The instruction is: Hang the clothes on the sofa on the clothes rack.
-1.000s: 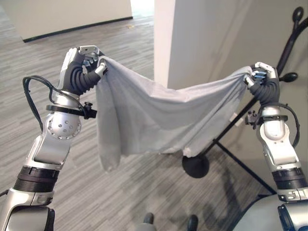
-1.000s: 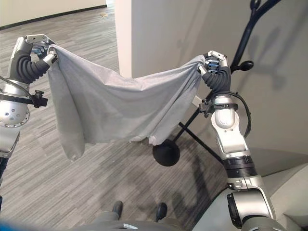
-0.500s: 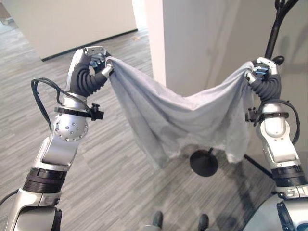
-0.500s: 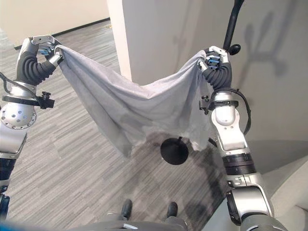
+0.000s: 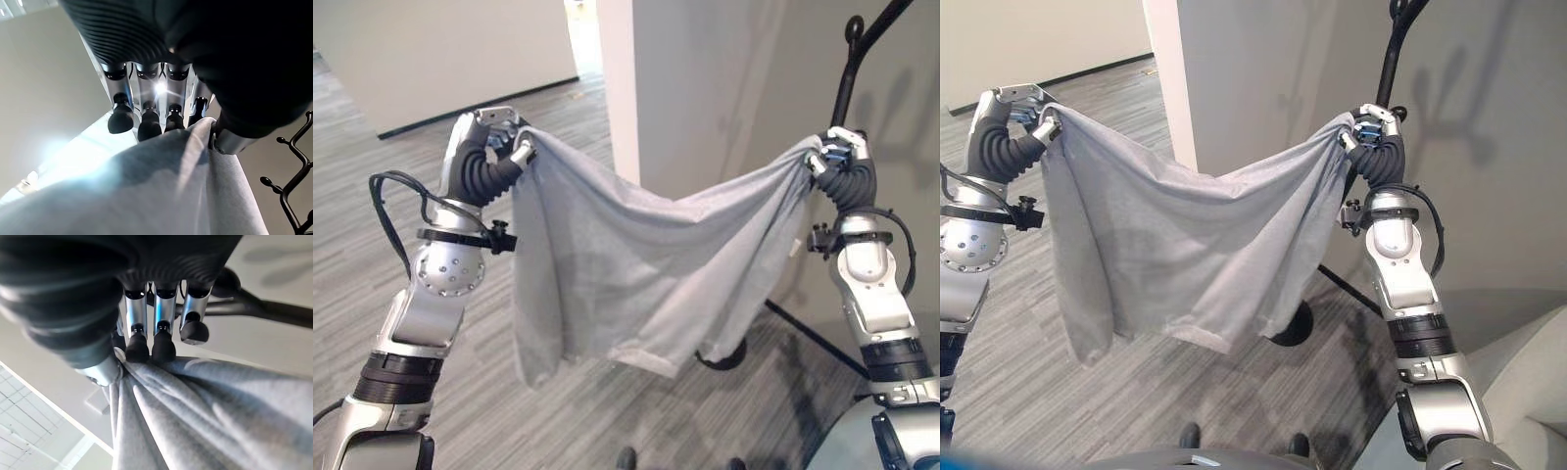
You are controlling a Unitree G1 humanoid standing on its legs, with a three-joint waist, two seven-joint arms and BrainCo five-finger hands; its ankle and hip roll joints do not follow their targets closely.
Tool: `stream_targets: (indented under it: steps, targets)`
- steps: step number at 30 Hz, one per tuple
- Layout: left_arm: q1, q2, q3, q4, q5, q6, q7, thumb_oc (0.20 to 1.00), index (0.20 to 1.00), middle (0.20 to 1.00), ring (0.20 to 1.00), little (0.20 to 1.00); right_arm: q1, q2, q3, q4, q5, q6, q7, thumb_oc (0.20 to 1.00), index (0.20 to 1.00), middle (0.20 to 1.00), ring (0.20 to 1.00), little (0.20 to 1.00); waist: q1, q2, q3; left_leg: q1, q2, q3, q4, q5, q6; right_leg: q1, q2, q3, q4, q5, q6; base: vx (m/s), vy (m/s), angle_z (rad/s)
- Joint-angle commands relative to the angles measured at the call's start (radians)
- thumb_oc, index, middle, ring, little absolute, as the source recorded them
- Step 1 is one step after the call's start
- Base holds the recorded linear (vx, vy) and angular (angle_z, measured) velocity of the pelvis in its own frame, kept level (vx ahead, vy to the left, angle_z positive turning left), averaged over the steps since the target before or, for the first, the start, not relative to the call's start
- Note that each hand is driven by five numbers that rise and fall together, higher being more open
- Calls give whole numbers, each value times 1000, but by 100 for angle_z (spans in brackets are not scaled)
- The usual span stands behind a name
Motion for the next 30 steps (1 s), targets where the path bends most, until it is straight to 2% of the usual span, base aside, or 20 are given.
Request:
stream_targets:
  steps: [1, 10, 20, 29, 30]
  targets:
    - [-88, 14, -17, -9, 11, -40, 41, 200, 200, 200, 200, 200, -32, -62, -66, -81, -19, -66, -25, 200, 200, 200, 200, 200, -20, 17, -82, -22, -22, 53, 10, -65, -10, 1, -31, -17, 12, -49, 67, 18, -93, 0]
    - [-84, -4, -20, -9, -1, -38, 51, 200, 200, 200, 200, 200, -25, -58, -61, -92, -1, -73, -22, 200, 200, 200, 200, 200, -36, 27, -92, -9, -14, 48, 10, -65, -12, 16, -10, -21, 12, -80, 58, 13, -22, 3]
    - [-69, -28, -25, -11, 4, -29, 32, 200, 200, 200, 200, 200, 9, -42, -64, -78, 20, -60, -8, 200, 200, 200, 200, 200, -49, 29, -107, 30, -18, 66, 10, -86, 4, 34, -23, -6, 12, -79, 60, 28, 36, -5]
    - [-58, -33, -15, -7, -5, -29, 30, 200, 200, 200, 200, 200, 18, -27, -61, -68, 58, -64, 8, 200, 200, 200, 200, 200, -46, 26, -108, 40, -12, 72, 10, -89, 4, 40, -22, -5, 12, -85, 57, 0, 0, 0]
    - [32, -119, 116, 44, -109, -25, 98, 200, 200, 200, 200, 200, -51, -124, 19, 104, 22, -12, -22, 200, 200, 200, 200, 200, -29, 46, -57, 43, -7, 99, 39, -67, 4, 65, 15, -20, 12, -142, 7, 0, 0, 0]
